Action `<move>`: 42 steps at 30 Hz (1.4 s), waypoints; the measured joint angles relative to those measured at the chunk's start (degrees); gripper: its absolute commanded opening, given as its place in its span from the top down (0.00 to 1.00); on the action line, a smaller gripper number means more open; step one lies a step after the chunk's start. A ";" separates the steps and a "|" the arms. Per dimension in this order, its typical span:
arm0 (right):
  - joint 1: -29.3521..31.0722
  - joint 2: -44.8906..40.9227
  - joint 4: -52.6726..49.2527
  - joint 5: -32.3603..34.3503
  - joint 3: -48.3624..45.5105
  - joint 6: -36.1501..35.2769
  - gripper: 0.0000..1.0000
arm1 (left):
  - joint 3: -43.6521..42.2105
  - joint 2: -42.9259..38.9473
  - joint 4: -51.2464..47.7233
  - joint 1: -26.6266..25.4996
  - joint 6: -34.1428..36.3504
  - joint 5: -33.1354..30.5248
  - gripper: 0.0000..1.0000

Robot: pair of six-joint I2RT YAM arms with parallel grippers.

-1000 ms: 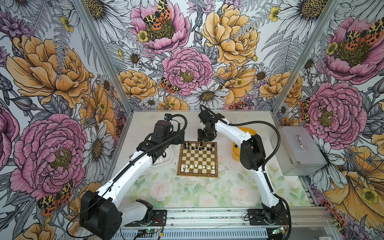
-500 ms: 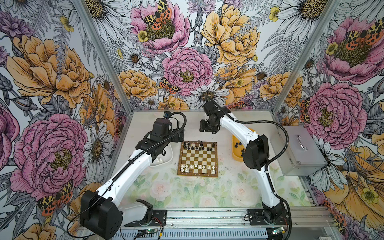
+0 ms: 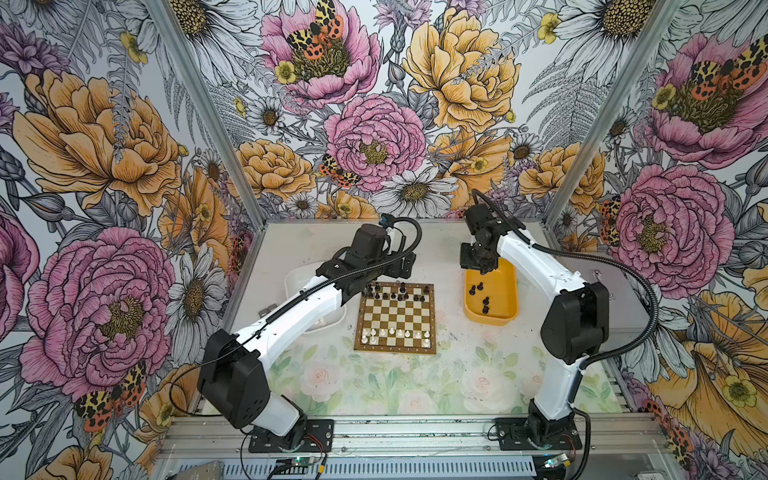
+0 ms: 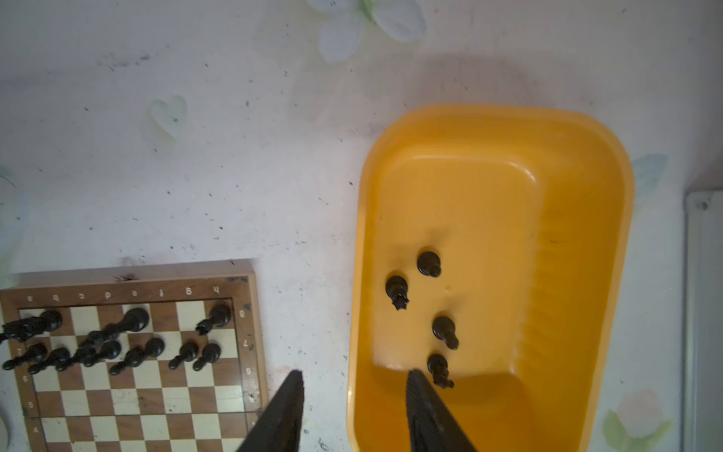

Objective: Set up the chess pieces on the board
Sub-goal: 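Open the right gripper and move it back over the yellow tub, then lower the right gripper into the yellow tub and grasp a black piece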

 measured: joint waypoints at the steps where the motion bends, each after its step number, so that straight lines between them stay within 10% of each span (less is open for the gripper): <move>1: -0.48 -0.44 0.42 -0.13 -1.49 0.00 0.55 | 1.14 1.11 0.02 -0.98 -0.02 0.11 0.01; 42: -4.50 3.52 9.70 -5.42 -10.27 -2.21 0.67 | 10.08 7.50 -2.23 -7.63 -0.44 -2.29 0.01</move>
